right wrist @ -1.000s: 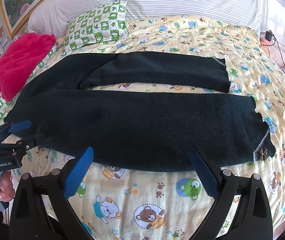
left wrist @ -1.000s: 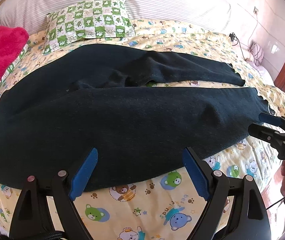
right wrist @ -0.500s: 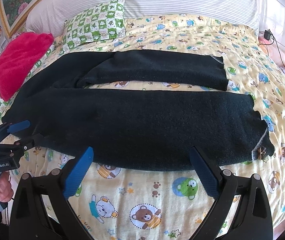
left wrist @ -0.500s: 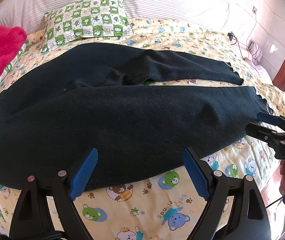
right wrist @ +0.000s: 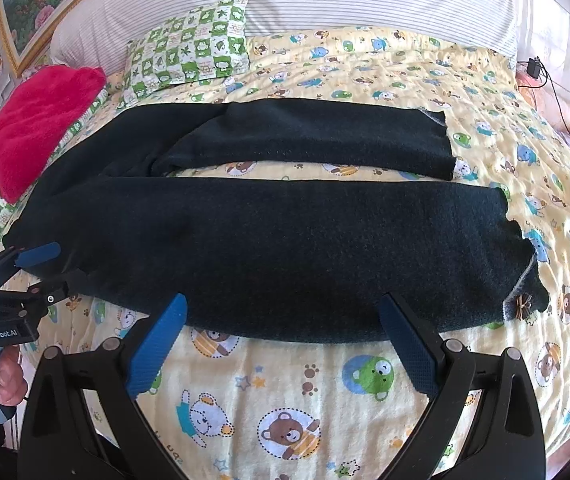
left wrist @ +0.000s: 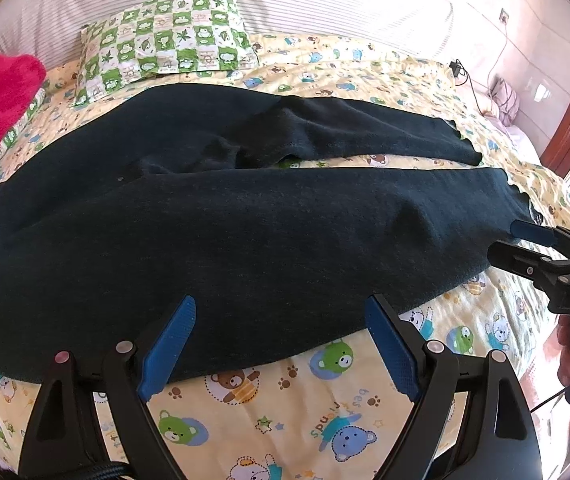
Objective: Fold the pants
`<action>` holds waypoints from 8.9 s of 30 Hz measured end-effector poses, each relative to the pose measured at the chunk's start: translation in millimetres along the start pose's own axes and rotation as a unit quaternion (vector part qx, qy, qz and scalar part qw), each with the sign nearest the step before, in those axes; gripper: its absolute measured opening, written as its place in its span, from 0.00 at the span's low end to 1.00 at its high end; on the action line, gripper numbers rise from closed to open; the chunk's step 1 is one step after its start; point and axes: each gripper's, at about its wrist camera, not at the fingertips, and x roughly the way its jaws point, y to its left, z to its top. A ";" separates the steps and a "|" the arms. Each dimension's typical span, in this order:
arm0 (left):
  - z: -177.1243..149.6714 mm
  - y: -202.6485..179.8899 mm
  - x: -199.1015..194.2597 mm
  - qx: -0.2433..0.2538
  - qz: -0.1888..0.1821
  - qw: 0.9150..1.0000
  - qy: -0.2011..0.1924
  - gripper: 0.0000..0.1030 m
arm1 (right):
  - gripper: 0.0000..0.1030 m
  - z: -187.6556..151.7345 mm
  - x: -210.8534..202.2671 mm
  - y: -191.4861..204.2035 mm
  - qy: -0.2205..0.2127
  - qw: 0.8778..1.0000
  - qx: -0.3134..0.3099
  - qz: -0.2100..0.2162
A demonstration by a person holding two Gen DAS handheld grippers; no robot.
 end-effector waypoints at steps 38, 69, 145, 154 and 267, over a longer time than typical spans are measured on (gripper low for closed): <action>201.7 -4.7 98.2 0.203 -0.073 0.976 0.042 0.84 | 0.82 136.2 41.3 -127.2 0.017 0.998 0.062 -0.011; 204.1 -6.0 126.9 0.237 -0.165 0.946 0.148 0.07 | 0.09 175.2 72.3 -155.0 0.036 0.998 0.034 0.040; 45.7 -51.6 26.9 0.186 -0.180 0.961 0.097 0.16 | 0.46 0.3 -52.3 -159.2 -0.059 0.997 0.037 0.039; 37.7 -21.0 -3.9 0.123 -0.178 0.974 0.068 0.45 | 0.47 7.4 -67.1 -112.8 -0.099 0.989 0.042 0.099; -68.4 304.0 -116.5 -0.257 -0.045 0.962 -0.075 0.51 | 0.40 55.8 55.3 190.6 0.022 0.947 -0.171 0.273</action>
